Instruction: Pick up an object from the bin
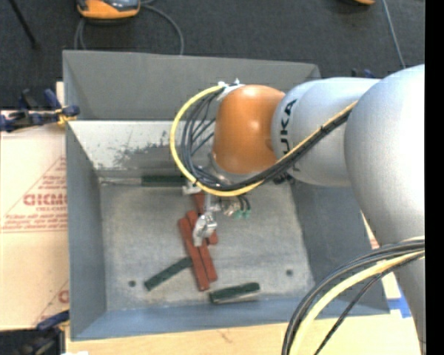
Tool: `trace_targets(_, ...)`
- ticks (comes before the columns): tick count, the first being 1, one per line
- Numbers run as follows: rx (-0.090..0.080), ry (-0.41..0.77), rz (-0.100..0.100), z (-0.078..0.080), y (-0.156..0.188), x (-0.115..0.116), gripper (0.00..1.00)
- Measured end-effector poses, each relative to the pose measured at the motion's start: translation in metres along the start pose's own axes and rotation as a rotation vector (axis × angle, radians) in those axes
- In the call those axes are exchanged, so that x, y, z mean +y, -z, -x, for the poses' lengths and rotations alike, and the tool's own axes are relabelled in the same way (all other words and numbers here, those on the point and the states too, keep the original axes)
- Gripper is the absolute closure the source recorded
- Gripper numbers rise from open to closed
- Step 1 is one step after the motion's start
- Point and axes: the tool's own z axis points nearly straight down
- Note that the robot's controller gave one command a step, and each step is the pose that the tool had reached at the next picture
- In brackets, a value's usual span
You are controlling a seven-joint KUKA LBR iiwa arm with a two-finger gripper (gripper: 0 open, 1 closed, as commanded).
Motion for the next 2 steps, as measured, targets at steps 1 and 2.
trace_targets(1, 0.009, 0.002, -0.001, -0.0023, -0.0001, 0.0012, 1.0)
trace_targets(2, 0.009, 0.001, -0.001, -0.0023, -0.0001, 0.0011, 1.0)
